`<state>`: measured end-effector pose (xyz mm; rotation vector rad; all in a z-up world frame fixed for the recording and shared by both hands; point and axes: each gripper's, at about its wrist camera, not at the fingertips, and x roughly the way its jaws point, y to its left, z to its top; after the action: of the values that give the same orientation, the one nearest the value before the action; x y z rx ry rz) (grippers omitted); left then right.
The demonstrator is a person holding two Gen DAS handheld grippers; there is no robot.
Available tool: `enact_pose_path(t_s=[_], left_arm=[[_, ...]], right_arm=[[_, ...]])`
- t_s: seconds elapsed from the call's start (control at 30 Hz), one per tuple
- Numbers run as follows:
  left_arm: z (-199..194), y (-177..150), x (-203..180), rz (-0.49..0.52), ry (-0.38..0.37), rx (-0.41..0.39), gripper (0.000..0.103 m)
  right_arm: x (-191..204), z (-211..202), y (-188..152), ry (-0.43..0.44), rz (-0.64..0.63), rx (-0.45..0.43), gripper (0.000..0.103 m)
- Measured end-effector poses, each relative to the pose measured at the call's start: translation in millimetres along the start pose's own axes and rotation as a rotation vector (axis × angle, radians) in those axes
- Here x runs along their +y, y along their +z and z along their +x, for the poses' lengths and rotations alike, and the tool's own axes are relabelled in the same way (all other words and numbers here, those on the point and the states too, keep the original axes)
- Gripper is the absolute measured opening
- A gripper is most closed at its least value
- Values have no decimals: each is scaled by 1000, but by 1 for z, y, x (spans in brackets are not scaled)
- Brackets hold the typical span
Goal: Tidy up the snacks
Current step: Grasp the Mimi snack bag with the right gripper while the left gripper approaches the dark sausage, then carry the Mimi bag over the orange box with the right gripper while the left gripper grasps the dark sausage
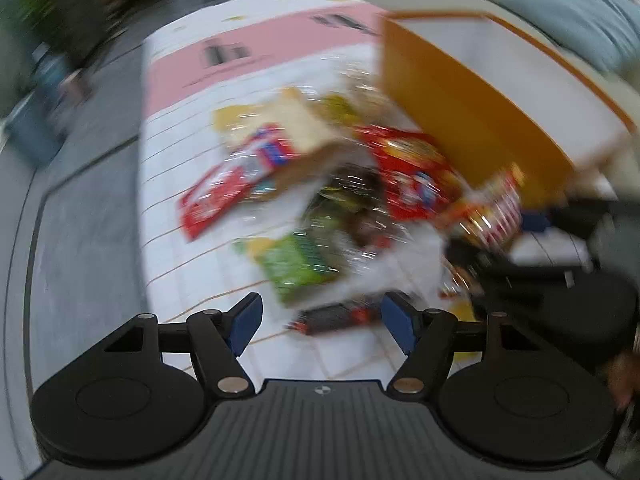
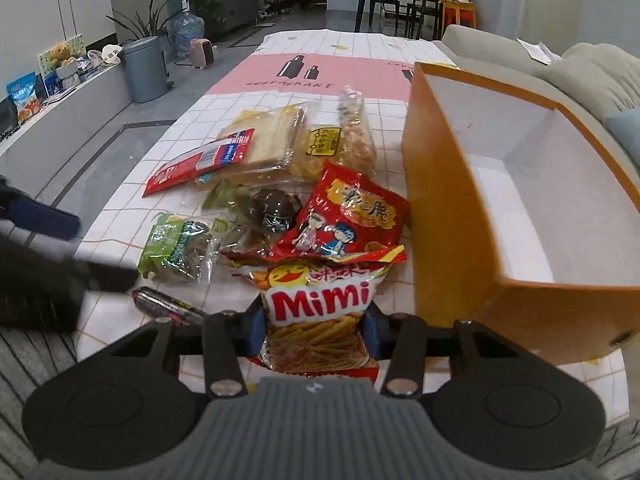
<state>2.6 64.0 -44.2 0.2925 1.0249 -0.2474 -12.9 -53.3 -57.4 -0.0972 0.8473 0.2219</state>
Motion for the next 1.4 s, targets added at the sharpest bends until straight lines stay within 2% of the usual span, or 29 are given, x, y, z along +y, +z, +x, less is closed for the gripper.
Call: enact_pose_path(t_s=[0.13, 0.23, 0.33, 0.43, 0.57, 0.67, 0.7, 0.73, 0.77, 0.8, 0.83, 0.97, 1.17, 1.4], left_arm=[[6, -2, -24, 116, -26, 22, 78], [11, -1, -31, 158, -98, 50, 78], [24, 1, -38, 187, -115, 105, 73], [43, 4, -37, 172, -113, 169, 65], [59, 11, -34, 154, -62, 202, 66], [73, 11, -27, 90, -86, 260, 66], [74, 12, -23, 60, -115, 268, 52], [72, 12, -20, 40, -130, 265, 46], [71, 11, -19, 33, -139, 258, 29], [69, 10, -19, 31, -133, 251, 6], [69, 10, -19, 30, -116, 253, 0], [67, 10, -11, -13, -111, 253, 0], [48, 9, 5, -114, -199, 194, 0], [19, 12, 25, -244, -363, 30, 0]], right_arm=[[-9, -4, 4, 14, 21, 12, 45], [-17, -7, 6, 22, 50, 13, 45], [-25, -10, 9, 27, 74, 9, 45], [-32, -10, 11, 40, 101, 9, 45], [-35, -9, 12, 66, 111, 9, 45], [-35, -8, 11, 73, 111, 12, 45], [-36, -8, 12, 76, 112, 13, 45], [-37, -7, 12, 78, 114, 14, 46], [-37, -7, 12, 78, 115, 12, 46], [-38, -8, 13, 78, 117, 10, 46], [-38, -9, 13, 79, 119, 7, 46], [-40, -13, 13, 85, 120, -3, 46], [-41, -20, 14, 90, 123, -17, 46], [-47, -34, 18, 165, 143, -59, 45]])
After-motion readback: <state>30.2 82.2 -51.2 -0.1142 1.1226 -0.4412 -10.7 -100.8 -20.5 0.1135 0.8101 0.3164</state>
